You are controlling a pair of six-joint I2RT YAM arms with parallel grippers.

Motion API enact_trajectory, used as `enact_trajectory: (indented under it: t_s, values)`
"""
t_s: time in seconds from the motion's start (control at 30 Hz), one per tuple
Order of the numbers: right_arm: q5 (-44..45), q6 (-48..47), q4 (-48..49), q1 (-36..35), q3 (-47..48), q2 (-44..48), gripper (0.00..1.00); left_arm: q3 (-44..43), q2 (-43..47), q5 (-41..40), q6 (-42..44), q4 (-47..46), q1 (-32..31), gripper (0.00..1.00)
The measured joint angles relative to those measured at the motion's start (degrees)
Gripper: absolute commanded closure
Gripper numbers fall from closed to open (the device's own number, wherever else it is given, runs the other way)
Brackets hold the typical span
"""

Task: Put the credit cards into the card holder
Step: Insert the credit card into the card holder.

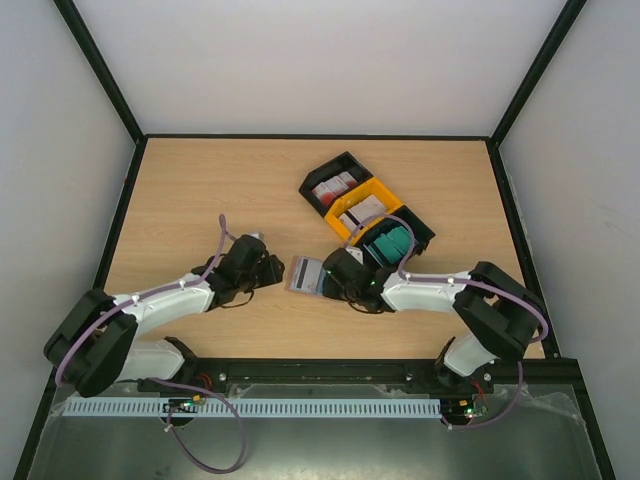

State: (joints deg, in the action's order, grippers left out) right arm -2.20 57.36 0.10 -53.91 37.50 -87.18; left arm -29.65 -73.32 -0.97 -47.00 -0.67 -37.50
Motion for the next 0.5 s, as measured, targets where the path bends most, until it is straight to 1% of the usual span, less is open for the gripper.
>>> enact_trajectory:
  t_s: [0.13, 0.23, 0.4, 0.5]
  values:
    - [0.7, -2.51, -3.43, 0.0, 2.47, -1.01, 0.66, 0.87, 0.39, 0.55, 0.13, 0.11, 0.02, 0.42]
    - [-0.2, -3.3, -3.69, 0.0, 3.96, -1.01, 0.62, 1.49, 0.74, 0.74, 0.17, 0.22, 0.02, 0.4]
    - [-3.91, -3.41, -1.46, 0.02, 4.98, -0.98, 0.59, 1.62, 1.73, 0.9, 0.39, 0.52, 0.02, 0.36]
    - [-8.04, -3.15, 1.64, 0.09, 5.07, -1.07, 0.52, 1.62, 2.82, 0.9, 0.5, 1.2, 0.02, 0.33]
